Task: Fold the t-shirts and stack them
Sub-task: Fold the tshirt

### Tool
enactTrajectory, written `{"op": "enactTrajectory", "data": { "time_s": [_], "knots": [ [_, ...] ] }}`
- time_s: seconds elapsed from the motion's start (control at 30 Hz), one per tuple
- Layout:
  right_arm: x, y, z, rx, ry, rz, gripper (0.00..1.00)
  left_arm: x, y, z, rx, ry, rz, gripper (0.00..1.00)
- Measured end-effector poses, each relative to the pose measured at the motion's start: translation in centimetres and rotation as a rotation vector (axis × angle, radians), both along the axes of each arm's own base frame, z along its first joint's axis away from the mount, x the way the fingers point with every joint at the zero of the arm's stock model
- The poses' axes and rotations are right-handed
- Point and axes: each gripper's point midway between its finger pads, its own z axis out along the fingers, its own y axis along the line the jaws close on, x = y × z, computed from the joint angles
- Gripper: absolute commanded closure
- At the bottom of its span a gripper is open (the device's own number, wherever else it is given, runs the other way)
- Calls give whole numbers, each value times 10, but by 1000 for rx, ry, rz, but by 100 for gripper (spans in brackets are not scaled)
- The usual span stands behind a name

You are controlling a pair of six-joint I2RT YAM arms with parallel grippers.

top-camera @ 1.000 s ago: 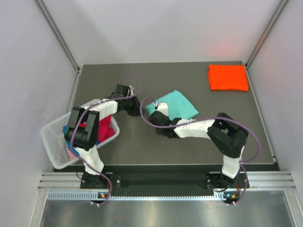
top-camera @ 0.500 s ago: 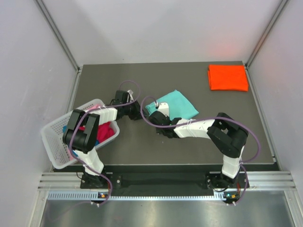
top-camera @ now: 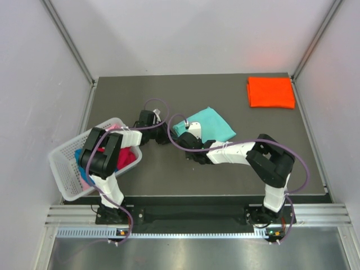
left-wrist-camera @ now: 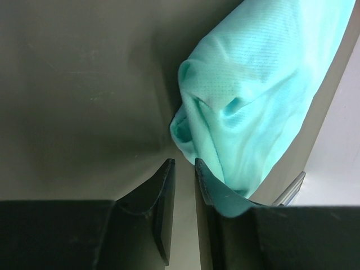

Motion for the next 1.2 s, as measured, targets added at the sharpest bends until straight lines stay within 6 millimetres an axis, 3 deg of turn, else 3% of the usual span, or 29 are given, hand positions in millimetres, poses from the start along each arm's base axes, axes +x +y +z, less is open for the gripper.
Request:
{"op": "enactTrajectory", "data": {
  "time_s": [0.3, 0.7, 0.73, 0.87, 1.2],
  "knots": [
    [0, -1, 0, 8, 0, -9, 100, 2, 0, -11, 9, 6, 10, 75],
    [0, -1, 0, 12, 1, -12, 100, 8, -7, -11, -27, -14, 4, 75],
    [-1, -1, 0, 12, 2, -12, 100, 8, -8, -10, -28, -16, 4, 76],
    [-1, -1, 0, 11, 3, -12, 100, 11, -9, -15, -29, -6, 7, 100],
    [-7, -11, 1, -39, 34, -2, 100, 20, -9, -14, 13, 6, 27, 100]
  ]
}}
